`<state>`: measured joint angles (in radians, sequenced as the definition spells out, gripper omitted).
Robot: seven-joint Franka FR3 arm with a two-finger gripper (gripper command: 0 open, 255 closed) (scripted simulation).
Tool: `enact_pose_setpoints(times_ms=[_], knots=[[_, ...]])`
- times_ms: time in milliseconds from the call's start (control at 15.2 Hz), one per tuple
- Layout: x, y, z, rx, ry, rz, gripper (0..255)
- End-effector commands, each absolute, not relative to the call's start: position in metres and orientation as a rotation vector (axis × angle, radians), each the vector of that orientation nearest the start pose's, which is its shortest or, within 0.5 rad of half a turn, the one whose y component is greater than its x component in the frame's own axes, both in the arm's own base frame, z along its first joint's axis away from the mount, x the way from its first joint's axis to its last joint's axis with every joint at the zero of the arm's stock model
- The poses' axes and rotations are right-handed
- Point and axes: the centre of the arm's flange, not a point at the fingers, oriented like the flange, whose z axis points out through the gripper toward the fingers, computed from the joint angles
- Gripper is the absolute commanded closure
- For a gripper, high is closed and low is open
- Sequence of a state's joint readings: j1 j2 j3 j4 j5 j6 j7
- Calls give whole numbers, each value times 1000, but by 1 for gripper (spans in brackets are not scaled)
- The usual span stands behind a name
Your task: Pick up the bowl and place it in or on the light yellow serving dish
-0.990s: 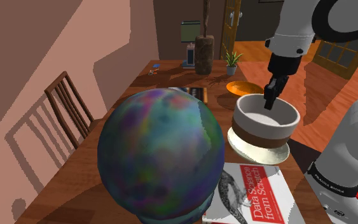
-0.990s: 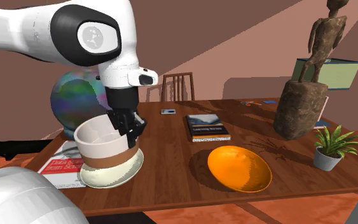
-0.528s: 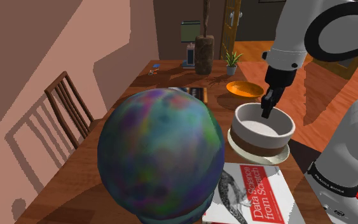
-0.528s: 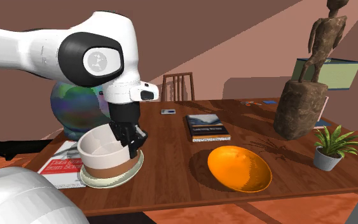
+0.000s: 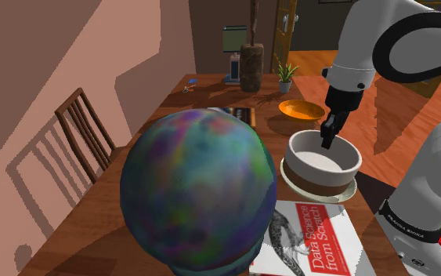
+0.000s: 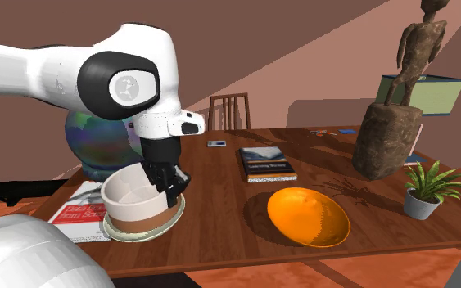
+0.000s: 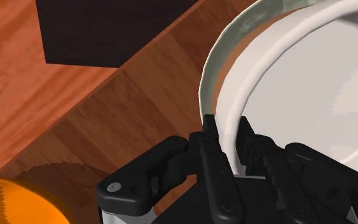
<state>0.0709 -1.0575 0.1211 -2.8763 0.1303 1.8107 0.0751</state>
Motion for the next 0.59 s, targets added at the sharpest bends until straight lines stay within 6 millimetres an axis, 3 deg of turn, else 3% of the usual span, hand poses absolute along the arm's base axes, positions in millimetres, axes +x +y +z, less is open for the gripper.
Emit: enact_pose_setpoints(times_ms=[0, 66, 396, 528], knots=[[240, 54, 436, -3121, -36, 17, 255], [240, 54, 436, -3121, -36, 17, 0], [240, 54, 436, -3121, -36, 17, 0], [241, 53, 463, -3121, -36, 17, 0]])
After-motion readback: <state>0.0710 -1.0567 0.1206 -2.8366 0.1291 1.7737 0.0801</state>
